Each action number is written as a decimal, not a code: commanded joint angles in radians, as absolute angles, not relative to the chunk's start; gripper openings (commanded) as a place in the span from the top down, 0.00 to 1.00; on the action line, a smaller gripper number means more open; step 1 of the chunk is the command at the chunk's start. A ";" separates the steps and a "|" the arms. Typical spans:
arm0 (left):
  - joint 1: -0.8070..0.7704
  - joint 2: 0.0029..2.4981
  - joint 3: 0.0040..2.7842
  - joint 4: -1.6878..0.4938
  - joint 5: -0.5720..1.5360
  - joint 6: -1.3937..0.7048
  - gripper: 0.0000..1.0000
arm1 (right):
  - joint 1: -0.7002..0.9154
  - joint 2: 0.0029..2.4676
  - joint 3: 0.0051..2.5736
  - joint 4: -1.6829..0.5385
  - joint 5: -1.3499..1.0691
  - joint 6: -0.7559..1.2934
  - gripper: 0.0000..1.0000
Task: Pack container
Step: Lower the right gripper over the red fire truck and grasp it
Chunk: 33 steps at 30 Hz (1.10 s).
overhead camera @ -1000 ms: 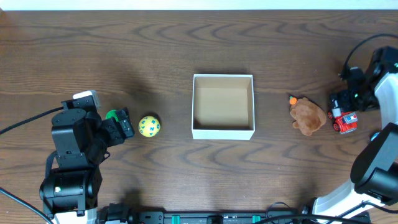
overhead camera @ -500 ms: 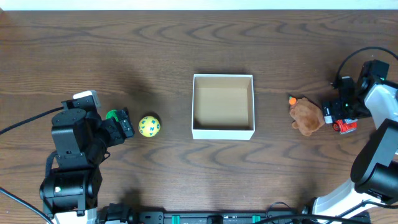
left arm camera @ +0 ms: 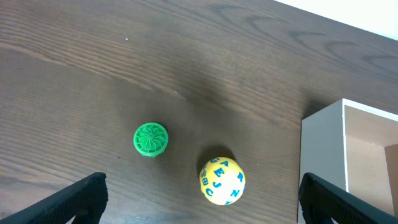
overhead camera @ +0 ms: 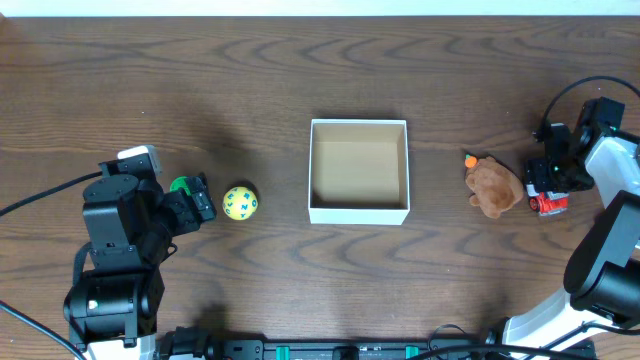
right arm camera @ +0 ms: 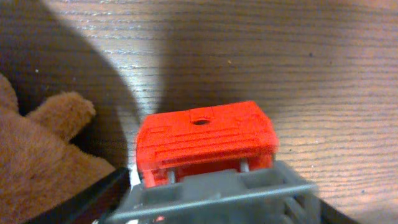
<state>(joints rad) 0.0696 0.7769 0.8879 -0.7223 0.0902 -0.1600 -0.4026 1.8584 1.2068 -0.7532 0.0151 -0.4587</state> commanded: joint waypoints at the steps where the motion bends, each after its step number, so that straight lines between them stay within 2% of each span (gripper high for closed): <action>1: 0.067 0.776 0.909 -0.721 0.083 -0.152 0.02 | -0.413 1.864 1.202 -0.752 0.002 -0.441 0.37; 10: 0.067 0.776 0.909 -0.721 0.083 -0.152 0.02 | -0.412 1.864 1.203 -0.751 0.002 -0.422 0.49; 18: 0.067 0.776 0.909 -0.721 0.083 -0.152 0.02 | -0.412 1.864 1.203 -0.751 -0.009 -0.422 0.51; 24: 0.067 0.776 0.909 -0.721 0.083 -0.152 0.02 | -0.412 1.864 1.203 -0.754 -0.008 -0.422 0.32; 33: 0.067 0.776 0.909 -0.721 0.083 -0.152 0.02 | -0.412 1.863 1.203 -0.759 -0.008 -0.422 0.31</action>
<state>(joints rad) 0.0700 0.7769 0.8879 -0.7223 0.0902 -0.1600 -0.4026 1.8580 1.2068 -0.7551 -0.0002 -0.4274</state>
